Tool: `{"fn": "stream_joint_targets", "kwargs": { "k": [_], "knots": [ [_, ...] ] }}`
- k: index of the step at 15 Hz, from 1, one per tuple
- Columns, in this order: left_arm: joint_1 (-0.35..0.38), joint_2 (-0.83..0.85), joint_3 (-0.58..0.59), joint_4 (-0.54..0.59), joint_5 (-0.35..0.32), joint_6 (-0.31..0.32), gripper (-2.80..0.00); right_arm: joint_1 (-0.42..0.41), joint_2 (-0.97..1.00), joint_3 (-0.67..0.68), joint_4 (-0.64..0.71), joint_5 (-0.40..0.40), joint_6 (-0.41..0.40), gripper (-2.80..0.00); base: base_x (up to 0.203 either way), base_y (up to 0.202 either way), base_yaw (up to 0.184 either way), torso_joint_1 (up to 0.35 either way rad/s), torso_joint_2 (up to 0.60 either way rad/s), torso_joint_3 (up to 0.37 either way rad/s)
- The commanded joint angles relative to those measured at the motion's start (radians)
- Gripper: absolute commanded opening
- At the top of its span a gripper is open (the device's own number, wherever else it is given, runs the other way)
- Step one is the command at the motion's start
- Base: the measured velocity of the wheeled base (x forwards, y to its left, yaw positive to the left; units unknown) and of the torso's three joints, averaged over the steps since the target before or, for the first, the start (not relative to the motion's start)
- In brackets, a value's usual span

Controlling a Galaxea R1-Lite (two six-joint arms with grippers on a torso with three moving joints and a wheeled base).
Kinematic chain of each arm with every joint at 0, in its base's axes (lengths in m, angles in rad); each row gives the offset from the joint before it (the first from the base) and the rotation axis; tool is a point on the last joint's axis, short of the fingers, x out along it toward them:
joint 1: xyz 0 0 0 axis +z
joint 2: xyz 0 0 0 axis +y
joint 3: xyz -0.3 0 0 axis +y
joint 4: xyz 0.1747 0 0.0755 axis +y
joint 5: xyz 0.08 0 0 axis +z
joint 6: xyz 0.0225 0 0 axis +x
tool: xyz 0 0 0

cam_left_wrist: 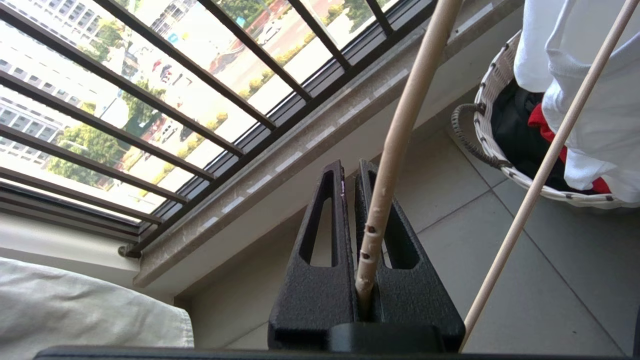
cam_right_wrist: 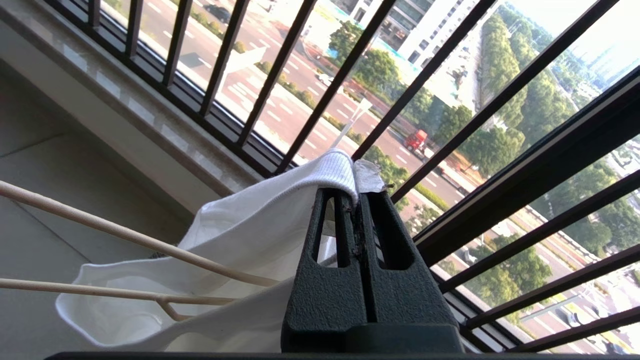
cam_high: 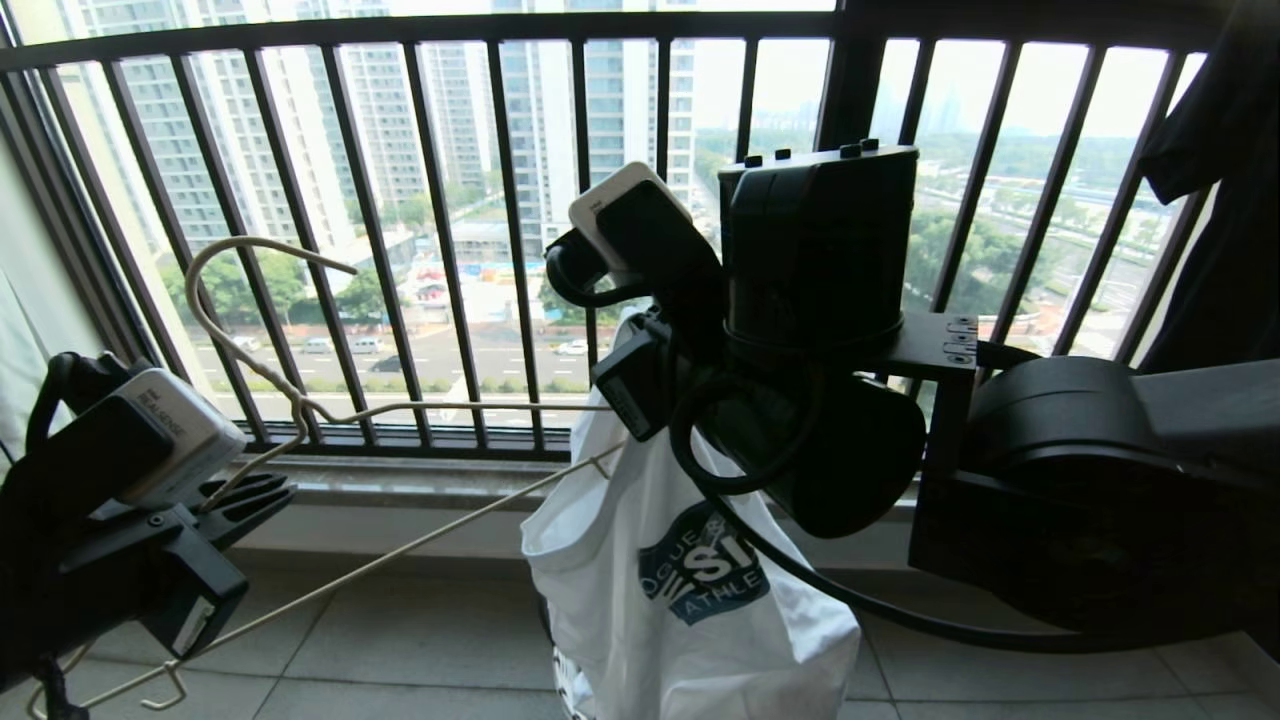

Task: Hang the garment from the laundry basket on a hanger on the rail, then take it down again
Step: Hang the clothes on the clothes rack

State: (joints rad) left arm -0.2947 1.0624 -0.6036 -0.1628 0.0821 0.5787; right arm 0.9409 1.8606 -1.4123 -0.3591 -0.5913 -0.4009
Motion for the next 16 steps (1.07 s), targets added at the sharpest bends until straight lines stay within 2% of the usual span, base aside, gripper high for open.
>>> {"fn": "stream_joint_targets", "kwargs": {
  "k": [1,4,6,8,11,13,14,16],
  "knots": [
    [0.000,0.065,0.011,-0.081,0.001,-0.006,-2.80,0.001,0.001,0.000,0.000,-0.003,0.030,-2.80,0.000,0.000,0.000,0.000,0.00,0.000],
    [0.000,0.168,0.050,-0.267,0.004,-0.029,-2.80,0.005,0.003,0.003,0.002,0.000,0.092,-2.80,0.000,0.000,0.000,0.000,0.00,0.000],
    [-0.001,0.196,0.058,-0.283,0.004,-0.038,-2.80,0.009,0.014,-0.009,-0.001,0.005,0.140,-2.80,0.000,0.000,0.000,0.000,0.00,0.000],
    [-0.002,0.228,0.059,-0.284,0.004,-0.040,-2.80,0.026,0.033,-0.044,0.003,0.025,0.232,-2.80,0.000,0.000,0.000,0.000,0.00,0.000],
    [-0.002,0.269,0.055,-0.290,0.004,-0.050,-2.80,0.044,0.043,-0.054,0.003,0.035,0.316,-2.80,0.000,0.000,0.000,0.000,0.00,0.000],
    [0.000,0.305,0.048,-0.351,0.014,-0.077,-2.80,0.049,0.043,-0.048,0.010,0.044,0.361,-2.80,0.000,0.000,0.000,0.000,0.00,0.000],
    [0.000,0.324,0.046,-0.400,0.039,-0.096,-2.80,0.050,0.043,-0.050,0.031,0.045,0.375,-2.80,0.000,0.000,0.000,0.000,0.00,0.000],
    [0.006,0.355,0.043,-0.444,0.145,-0.092,-2.80,0.054,0.036,-0.071,0.133,0.063,0.441,-2.80,0.000,0.000,0.000,0.000,0.00,0.000]
  ]
}}
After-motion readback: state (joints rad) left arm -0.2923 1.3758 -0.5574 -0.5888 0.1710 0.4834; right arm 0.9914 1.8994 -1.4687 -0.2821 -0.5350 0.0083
